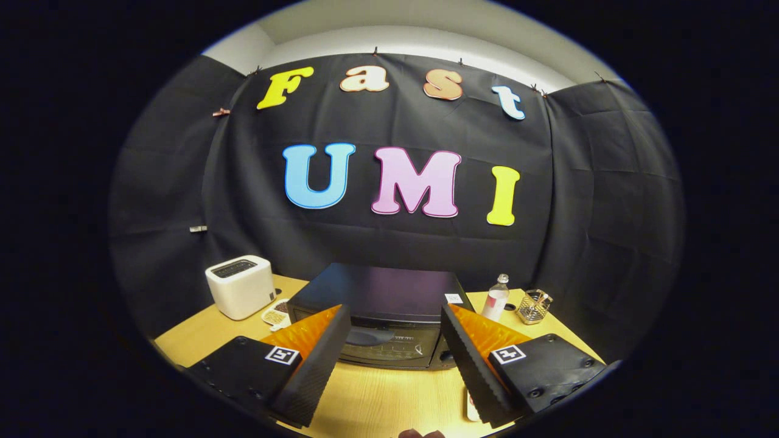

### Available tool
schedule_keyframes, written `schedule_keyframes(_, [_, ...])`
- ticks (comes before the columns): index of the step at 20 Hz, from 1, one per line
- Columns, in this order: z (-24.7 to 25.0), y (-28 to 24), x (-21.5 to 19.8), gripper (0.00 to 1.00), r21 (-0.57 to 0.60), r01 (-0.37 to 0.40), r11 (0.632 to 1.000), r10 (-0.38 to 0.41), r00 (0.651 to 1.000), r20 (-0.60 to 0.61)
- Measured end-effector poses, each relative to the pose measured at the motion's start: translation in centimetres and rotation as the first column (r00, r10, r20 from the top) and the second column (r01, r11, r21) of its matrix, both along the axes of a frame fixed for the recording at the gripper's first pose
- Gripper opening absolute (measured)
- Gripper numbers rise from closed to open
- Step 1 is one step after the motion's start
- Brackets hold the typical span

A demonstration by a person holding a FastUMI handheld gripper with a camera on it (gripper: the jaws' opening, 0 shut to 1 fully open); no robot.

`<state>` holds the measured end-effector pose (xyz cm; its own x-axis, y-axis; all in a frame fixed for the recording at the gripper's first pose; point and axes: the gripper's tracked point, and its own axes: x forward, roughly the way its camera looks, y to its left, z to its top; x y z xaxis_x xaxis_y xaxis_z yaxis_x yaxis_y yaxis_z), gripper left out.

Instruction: Open the toaster oven, put the food inside, and close the toaster oven door.

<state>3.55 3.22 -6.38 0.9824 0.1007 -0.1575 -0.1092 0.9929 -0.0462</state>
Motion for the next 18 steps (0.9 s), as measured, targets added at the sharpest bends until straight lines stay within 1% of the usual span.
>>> schedule_keyframes(3, [-1.6,2.1,2.3,0.98,0.011,-0.04,0.999,0.04,0.998,-0.043])
schedule_keyframes(8, [-3.9,4.1,6.3,0.98,0.044,-0.012,0.999,0.015,0.997,-0.078])
schedule_keyframes(11, [-5.8,4.9,8.1,0.99,0.022,-0.001,1.0,0.003,0.995,-0.101])
schedule_keyframes(14, [-7.8,5.3,9.3,0.99,-0.003,0.006,1.0,-0.006,0.991,-0.134])
schedule_keyframes(16, [-9.2,4.9,9.8,0.99,-0.014,0.028,0.999,-0.03,0.985,-0.17])
schedule_keyframes(18, [-9.9,5.1,9.6,0.99,-0.04,0.041,0.998,-0.047,0.985,-0.168])
